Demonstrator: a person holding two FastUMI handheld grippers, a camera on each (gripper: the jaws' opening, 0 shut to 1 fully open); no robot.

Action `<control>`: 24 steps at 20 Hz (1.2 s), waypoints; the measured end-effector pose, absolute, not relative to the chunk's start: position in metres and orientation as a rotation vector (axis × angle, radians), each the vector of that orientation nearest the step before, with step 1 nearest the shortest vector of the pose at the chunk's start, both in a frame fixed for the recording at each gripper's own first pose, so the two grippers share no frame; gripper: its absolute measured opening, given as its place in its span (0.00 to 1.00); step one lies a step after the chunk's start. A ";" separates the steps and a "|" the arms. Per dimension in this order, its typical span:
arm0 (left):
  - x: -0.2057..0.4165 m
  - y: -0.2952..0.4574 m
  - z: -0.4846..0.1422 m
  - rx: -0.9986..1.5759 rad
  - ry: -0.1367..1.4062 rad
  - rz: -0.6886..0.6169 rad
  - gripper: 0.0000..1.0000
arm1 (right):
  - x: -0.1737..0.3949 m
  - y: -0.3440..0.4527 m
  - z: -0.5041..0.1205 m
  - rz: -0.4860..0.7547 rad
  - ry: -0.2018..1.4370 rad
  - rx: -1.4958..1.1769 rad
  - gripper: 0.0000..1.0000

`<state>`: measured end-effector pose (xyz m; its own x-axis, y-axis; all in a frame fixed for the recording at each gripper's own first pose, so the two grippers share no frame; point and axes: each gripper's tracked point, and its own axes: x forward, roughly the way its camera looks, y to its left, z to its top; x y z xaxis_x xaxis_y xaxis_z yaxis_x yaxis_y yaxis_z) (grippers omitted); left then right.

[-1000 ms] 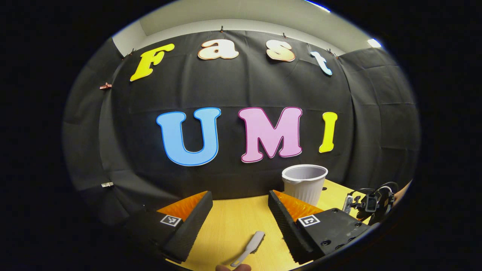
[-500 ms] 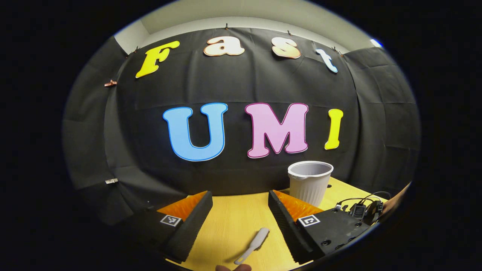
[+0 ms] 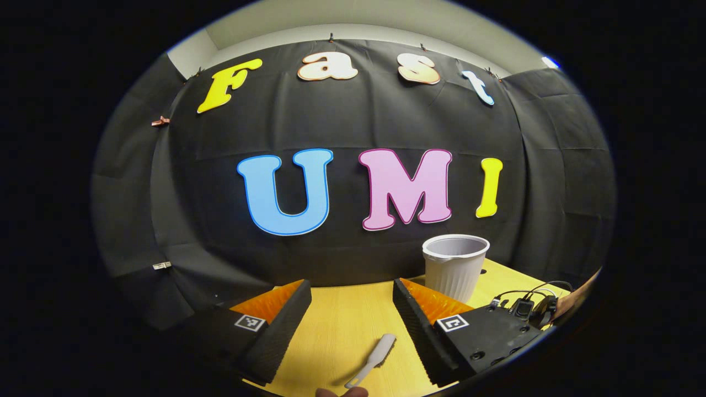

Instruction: Pick up the small broom and dustpan from the desktop, sweep the trash into the dustpan with the broom, and then empty the trash into the garbage bin.

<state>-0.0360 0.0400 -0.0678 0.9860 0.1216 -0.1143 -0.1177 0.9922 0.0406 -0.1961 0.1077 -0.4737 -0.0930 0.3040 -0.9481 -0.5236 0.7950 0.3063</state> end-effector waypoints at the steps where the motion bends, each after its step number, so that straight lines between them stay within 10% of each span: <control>1: -0.036 0.041 -0.070 0.025 0.124 0.119 0.97 | -0.196 0.109 -0.473 0.716 1.499 -0.203 0.43; 24: -0.027 0.017 -0.375 0.002 1.112 -0.283 0.95 | -0.197 0.111 -0.472 0.671 1.576 -0.211 0.37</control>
<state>-0.0265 0.0166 -0.3751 0.4105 -0.2233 -0.8841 0.2258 0.9642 -0.1387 -0.1971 0.1106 -0.4721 -0.1369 0.2555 -0.9571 -0.5129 0.8083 0.2891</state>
